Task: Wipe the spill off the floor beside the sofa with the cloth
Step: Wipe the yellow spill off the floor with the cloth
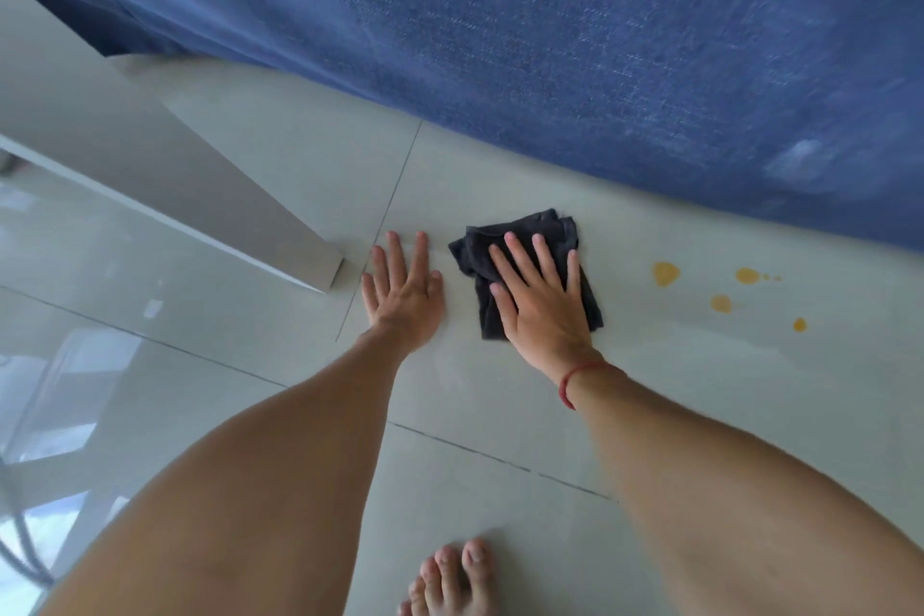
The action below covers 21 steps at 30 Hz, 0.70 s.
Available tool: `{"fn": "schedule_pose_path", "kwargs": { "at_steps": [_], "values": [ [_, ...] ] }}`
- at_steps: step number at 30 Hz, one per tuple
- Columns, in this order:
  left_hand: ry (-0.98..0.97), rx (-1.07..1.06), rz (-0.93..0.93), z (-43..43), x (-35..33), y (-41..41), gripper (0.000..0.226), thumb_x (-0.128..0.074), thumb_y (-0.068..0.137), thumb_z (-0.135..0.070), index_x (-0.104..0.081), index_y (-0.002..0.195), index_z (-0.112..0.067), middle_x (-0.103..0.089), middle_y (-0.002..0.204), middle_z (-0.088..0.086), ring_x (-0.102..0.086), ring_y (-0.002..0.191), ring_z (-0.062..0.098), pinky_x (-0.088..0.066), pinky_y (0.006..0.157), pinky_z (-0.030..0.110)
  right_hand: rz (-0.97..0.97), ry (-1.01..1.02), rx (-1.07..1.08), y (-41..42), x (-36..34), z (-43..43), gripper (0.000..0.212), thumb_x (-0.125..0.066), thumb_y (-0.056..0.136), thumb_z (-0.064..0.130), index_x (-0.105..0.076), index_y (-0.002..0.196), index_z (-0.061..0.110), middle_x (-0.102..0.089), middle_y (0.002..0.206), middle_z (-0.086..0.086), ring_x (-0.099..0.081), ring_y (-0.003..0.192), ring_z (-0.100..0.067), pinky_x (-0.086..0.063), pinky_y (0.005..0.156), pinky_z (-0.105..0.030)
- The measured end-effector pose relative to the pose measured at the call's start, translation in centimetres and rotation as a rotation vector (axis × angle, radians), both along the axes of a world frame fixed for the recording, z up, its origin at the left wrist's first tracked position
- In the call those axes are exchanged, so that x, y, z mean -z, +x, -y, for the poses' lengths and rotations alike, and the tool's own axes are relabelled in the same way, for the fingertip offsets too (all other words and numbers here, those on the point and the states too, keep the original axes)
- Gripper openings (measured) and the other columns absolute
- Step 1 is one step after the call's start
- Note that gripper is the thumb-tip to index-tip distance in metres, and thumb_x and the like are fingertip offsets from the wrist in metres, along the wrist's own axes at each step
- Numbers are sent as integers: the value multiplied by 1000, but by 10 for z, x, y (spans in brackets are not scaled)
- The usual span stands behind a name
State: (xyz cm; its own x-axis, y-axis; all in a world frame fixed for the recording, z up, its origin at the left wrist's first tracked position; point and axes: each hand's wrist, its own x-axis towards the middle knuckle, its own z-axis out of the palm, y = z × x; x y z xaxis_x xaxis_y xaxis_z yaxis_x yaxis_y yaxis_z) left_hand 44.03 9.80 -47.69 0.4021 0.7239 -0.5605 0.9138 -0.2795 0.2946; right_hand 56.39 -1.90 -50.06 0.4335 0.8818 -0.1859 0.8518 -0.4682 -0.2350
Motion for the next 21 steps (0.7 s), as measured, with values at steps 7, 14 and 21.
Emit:
{"fn": "schedule_pose_path", "kwargs": {
  "at_steps": [7, 14, 21],
  "values": [
    [126, -48, -54, -9, 11, -26, 61, -18, 101, -42, 12, 153, -28, 21, 161, 5, 16, 149, 22, 10, 120, 42, 37, -45, 206, 43, -4, 54, 54, -16, 97, 45, -30, 148, 32, -23, 159, 10, -14, 149, -20, -4, 118, -54],
    [81, -25, -64, -14, 17, -27, 62, -16, 101, -42, 17, 152, -30, 26, 159, 4, 21, 148, 21, 14, 118, 40, -38, 18, 266, 9, 0, -57, 51, -23, 100, 42, -21, 150, 32, -11, 162, 9, 1, 150, -28, 9, 114, -61],
    [66, -18, -72, -15, 15, -27, 62, -15, 100, -41, 17, 152, -29, 27, 159, 4, 23, 147, 21, 14, 118, 41, -35, 84, -17, -35, 4, -63, 49, -28, 99, 40, -33, 147, 29, -26, 159, 7, -14, 149, -27, 1, 116, -59]
  ]
}}
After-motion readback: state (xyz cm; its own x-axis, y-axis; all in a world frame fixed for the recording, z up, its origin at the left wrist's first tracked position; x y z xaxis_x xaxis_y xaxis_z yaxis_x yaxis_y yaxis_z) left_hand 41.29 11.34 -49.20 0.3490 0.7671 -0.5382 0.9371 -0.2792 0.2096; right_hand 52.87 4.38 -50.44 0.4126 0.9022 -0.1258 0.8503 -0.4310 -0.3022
